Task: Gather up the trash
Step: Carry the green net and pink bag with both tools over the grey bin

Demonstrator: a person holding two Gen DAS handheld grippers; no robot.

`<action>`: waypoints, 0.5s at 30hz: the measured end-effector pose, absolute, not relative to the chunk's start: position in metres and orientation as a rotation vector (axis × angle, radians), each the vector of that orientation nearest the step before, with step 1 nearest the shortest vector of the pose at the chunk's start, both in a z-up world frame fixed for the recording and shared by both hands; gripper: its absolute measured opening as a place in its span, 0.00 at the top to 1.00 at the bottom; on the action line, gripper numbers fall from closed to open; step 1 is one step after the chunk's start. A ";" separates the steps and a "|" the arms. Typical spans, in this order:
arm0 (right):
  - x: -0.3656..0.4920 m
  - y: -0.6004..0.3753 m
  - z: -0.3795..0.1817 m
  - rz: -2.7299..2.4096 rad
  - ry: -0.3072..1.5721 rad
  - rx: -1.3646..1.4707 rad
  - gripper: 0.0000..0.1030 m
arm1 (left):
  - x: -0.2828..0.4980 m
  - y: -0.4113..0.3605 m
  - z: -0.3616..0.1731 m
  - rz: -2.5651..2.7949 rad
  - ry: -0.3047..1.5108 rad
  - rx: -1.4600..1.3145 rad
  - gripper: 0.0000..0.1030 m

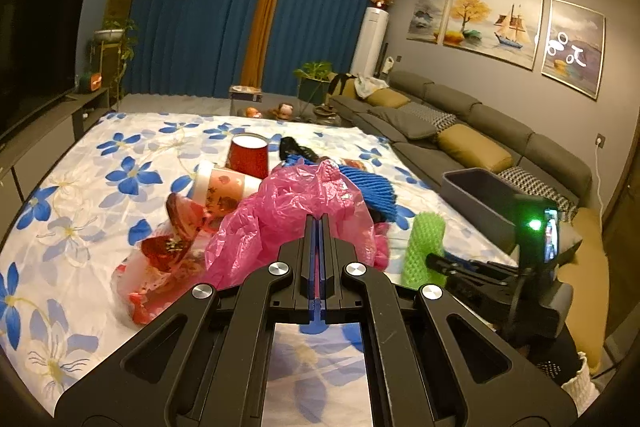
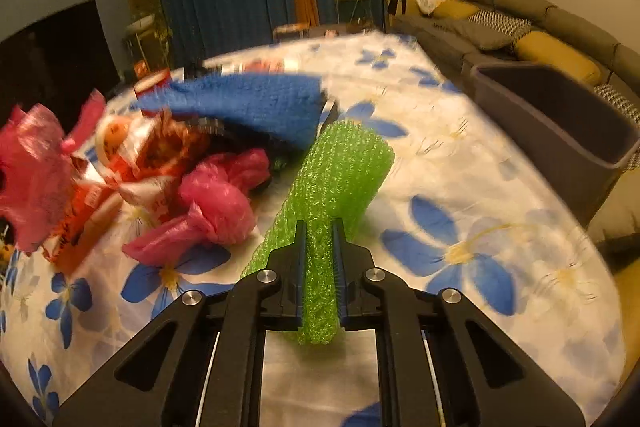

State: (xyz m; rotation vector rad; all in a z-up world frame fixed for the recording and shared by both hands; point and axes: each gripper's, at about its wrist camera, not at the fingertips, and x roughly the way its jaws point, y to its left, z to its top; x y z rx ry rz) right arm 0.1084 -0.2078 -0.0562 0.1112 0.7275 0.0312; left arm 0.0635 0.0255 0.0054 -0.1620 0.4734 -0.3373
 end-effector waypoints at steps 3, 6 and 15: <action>0.097 -0.219 -0.040 0.025 0.662 0.113 0.88 | 0.065 0.017 0.010 -0.365 0.471 -0.167 1.00; 0.088 -0.232 -0.026 0.023 0.608 0.123 0.88 | 0.070 0.006 0.015 -0.397 0.471 -0.166 1.00; 0.071 -0.288 0.009 -0.049 0.469 0.144 0.88 | 0.092 -0.055 0.044 -0.522 0.437 -0.134 1.00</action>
